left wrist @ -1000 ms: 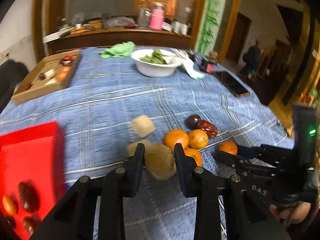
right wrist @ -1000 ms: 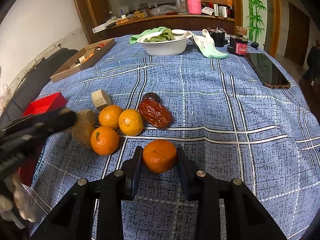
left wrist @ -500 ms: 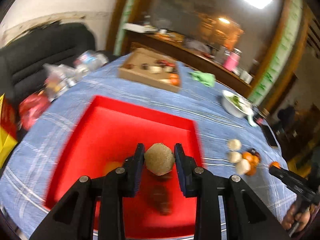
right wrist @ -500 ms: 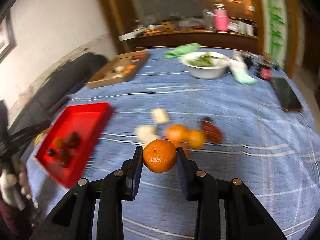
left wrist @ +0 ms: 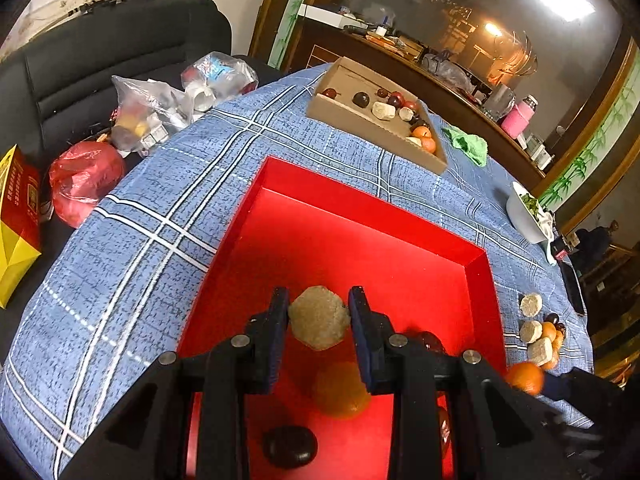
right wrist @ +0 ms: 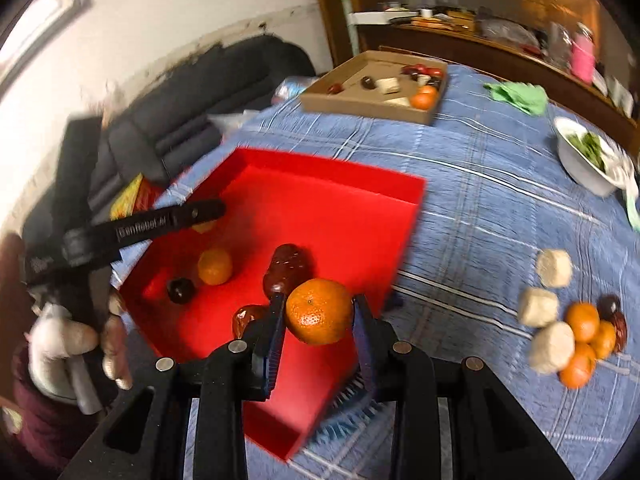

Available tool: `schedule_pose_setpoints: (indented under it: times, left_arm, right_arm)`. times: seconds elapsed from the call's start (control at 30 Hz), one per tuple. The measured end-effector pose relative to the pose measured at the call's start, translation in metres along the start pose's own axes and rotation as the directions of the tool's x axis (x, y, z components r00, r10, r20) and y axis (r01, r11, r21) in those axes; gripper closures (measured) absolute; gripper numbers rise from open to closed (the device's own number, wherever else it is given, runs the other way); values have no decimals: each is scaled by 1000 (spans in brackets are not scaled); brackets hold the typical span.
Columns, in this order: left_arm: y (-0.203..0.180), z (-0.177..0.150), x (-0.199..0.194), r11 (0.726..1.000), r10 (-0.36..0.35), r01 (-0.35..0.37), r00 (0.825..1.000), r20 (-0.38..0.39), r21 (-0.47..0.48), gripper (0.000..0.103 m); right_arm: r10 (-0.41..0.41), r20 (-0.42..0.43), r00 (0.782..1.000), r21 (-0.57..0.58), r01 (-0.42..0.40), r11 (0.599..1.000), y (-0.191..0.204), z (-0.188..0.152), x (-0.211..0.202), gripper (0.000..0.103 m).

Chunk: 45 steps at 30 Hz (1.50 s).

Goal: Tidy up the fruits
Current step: 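Carry the orange and cake over the red tray and open both tools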

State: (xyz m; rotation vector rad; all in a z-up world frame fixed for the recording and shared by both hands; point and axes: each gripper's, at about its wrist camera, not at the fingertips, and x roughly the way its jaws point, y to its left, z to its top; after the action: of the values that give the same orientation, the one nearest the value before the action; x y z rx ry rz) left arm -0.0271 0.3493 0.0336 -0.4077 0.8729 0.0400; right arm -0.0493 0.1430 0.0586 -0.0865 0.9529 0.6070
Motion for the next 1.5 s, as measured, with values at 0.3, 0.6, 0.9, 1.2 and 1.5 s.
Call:
schedule_pose_setpoints:
  times: [0.3,0.6,0.9,1.2,1.5]
  left_arm:
    - [7,-1,-20,1000,14,-13,999,52,-25,46]
    - [6,-7,-60,998,0,7,994,105,-68,35]
    - [-36,-30,-93,995,-81,88,987,140,-44,26]
    - [-111,-51,-65,982,-182,180,983,25,61,22]
    - [-164,-73,-39,970,-191,199,979,-68,139,22]
  right_arm:
    - [-80,-30,996,-101,77,992,21,5,36,66]
    - [-90,49,995,-105,95,990,23,5,11,51]
    - [-200,179,963,-26,208,978,-34,-38,-72,39]
    - [-382,112,917,223,352,909,-155,-106,-133,32]
    - [-307,94,947,234,279,931,-180,-109,-116,33]
